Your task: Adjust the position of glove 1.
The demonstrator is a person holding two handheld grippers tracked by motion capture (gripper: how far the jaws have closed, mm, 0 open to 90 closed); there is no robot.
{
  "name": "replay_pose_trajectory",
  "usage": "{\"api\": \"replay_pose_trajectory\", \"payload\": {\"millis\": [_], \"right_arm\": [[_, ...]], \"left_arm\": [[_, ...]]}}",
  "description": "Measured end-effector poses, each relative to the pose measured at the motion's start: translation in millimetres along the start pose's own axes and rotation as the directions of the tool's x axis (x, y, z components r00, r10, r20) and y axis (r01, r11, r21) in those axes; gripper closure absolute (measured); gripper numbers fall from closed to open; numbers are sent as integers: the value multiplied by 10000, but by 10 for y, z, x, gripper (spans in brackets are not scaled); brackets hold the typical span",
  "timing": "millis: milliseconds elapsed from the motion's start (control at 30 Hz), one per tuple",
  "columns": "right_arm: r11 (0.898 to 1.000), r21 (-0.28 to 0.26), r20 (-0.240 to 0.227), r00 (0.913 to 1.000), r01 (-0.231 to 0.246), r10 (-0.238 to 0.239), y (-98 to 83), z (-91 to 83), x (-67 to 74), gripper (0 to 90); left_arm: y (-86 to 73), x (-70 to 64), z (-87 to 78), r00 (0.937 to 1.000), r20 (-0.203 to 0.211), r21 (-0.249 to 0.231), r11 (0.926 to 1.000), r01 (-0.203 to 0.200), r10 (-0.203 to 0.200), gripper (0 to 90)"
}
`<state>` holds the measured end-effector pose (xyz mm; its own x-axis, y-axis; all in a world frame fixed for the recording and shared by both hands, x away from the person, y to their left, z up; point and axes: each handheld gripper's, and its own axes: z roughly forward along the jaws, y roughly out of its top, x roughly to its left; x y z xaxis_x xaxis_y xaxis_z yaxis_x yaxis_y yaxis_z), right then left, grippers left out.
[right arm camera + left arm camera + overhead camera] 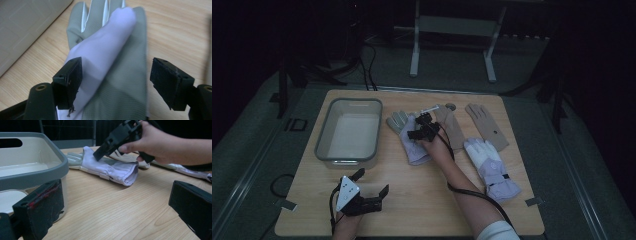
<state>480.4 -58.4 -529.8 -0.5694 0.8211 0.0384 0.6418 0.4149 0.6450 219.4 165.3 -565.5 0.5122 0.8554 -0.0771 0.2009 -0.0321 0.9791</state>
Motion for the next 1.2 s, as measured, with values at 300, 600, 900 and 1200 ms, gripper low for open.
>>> {"api": "replay_pose_trajectory", "payload": {"millis": [300,600,900,1200], "right_arm": [[9976,521,-281,9985,-452,467,-51,113,10,429],[9918,267,-351,9914,-1250,1259,-64,-86,78,774],[9594,-526,-588,9600,-2770,2739,-261,-505,147,775],[9278,-1084,-769,9335,-3569,3501,-556,-911,287,774]], "left_arm": [[-2,1,3,10000,-21,19,10000,34,-34,2],[-5,11,15,10000,-19,14,10000,65,-65,3],[0,7,8,10000,-60,-12,10000,2,-2,2],[-1,-2,18,10000,-86,-16,10000,-34,34,3]]}}
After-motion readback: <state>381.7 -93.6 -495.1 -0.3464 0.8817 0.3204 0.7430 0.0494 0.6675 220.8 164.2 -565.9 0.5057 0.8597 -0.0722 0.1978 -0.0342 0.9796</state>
